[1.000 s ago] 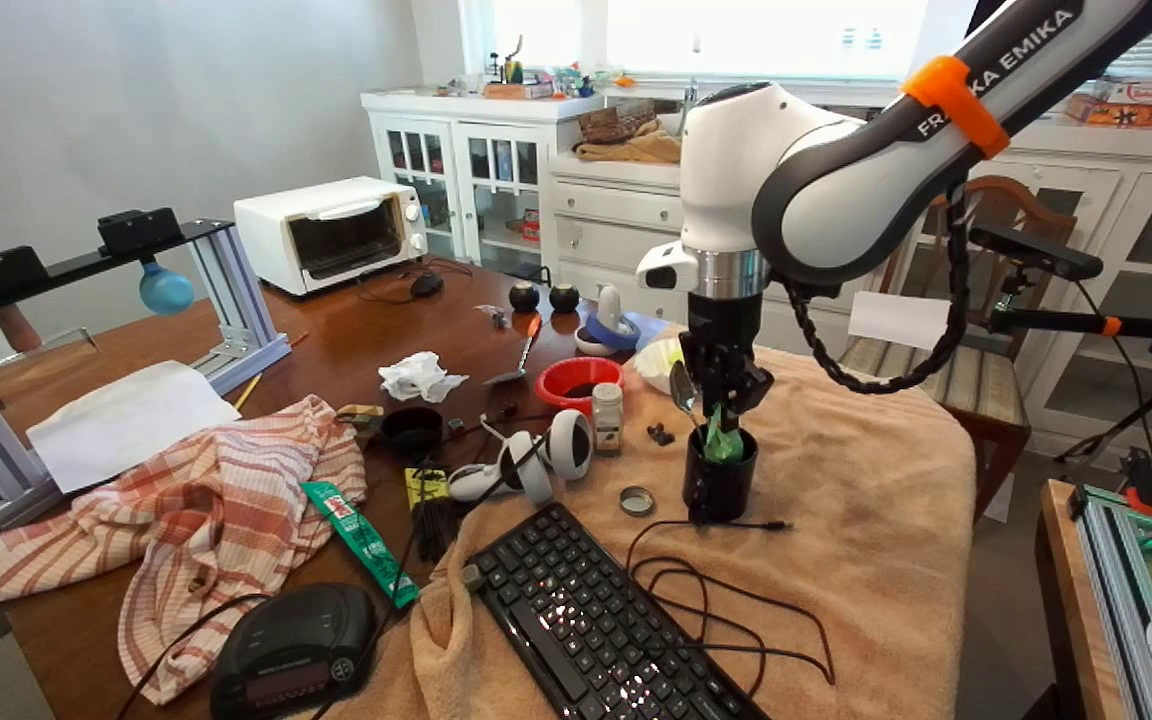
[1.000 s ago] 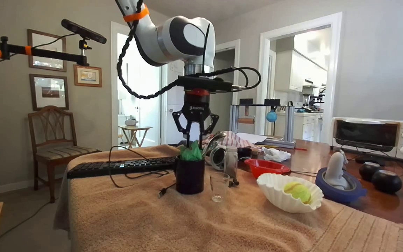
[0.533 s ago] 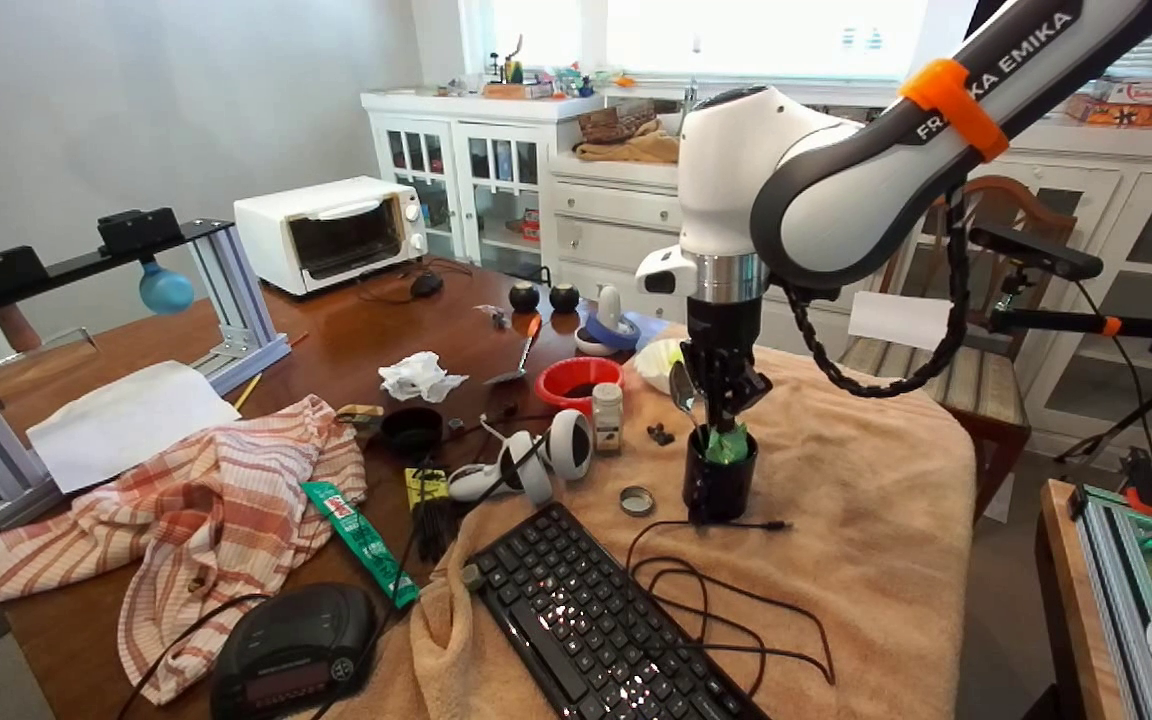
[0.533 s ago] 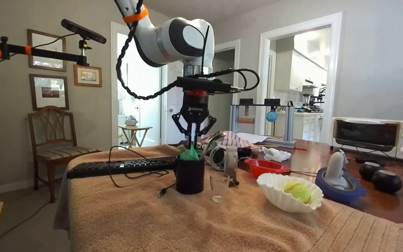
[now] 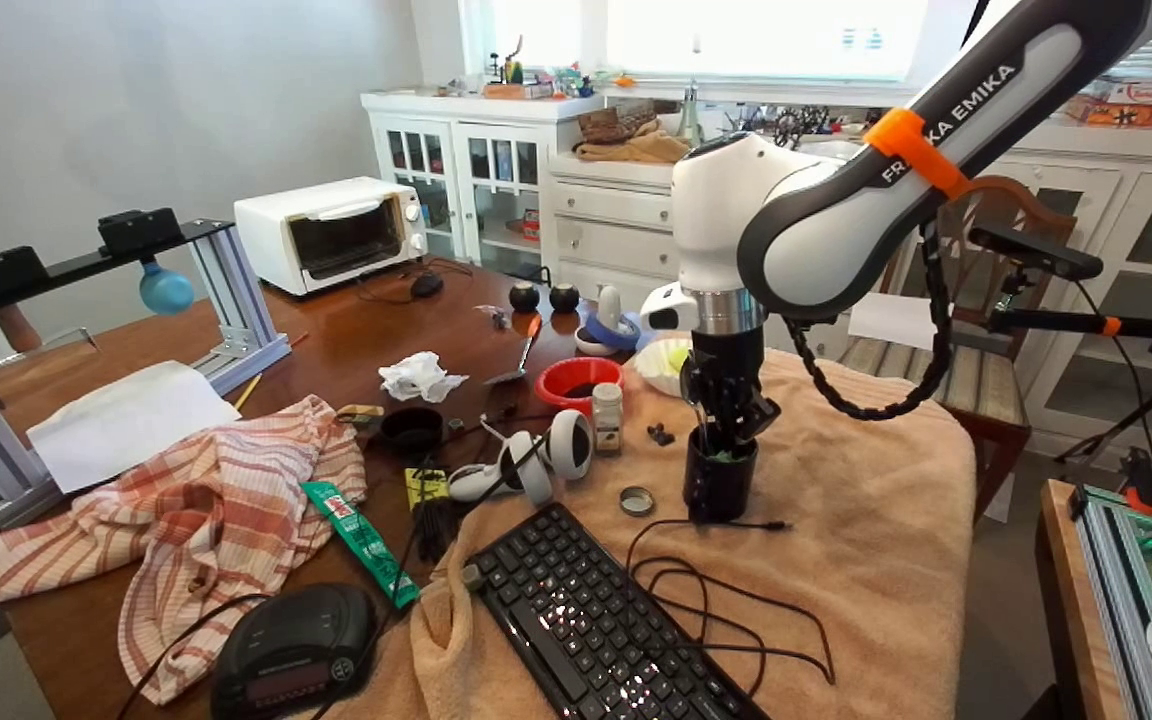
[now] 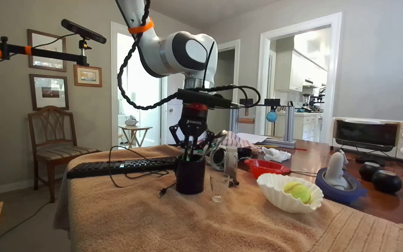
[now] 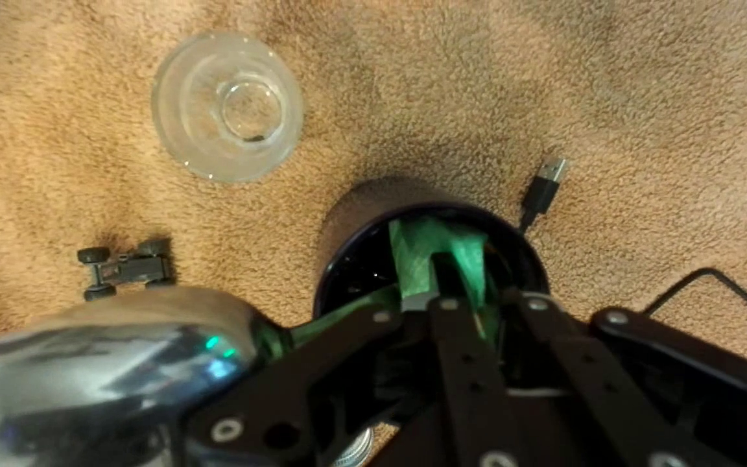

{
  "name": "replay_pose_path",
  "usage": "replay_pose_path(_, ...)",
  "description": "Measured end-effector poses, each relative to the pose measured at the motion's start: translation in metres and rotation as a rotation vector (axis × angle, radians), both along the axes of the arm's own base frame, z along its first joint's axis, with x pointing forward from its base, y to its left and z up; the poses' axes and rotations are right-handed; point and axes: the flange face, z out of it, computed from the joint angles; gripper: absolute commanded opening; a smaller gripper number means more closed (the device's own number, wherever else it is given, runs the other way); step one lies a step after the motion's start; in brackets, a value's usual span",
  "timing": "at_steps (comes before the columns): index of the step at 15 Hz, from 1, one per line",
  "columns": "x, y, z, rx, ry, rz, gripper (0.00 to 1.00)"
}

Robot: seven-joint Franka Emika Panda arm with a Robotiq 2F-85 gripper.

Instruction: Put the objects on the white plate into the black cup

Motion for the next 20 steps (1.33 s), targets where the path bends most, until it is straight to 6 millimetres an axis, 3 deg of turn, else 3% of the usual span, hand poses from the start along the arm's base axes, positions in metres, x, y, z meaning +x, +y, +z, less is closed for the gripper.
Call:
replay_pose_path(1, 0.000, 0.000, 0.000, 0.000, 0.003, 0.000, 0.03)
replay_pose_path(2, 0.001, 0.000, 0.001, -0.001, 0.003, 0.000, 0.37)
replay_pose_path(4, 0.002, 0.002, 0.003, -0.002, 0.000, 0.002, 0.43)
replay_pose_path(7, 0.003, 0.006, 0.013, -0.007, -0.022, 0.002, 0.66)
replay_pose_path(11, 0.006, 0.017, 0.050, -0.009, -0.095, -0.008, 0.95)
replay_pose_path(12, 0.006, 0.020, 0.062, -0.009, -0.119, -0.008, 1.00)
replay_pose_path(16, 0.006, 0.023, 0.109, -0.010, -0.227, -0.076, 1.00)
replay_pose_path(20, 0.000, 0.001, 0.150, 0.013, -0.325, -0.263, 1.00)
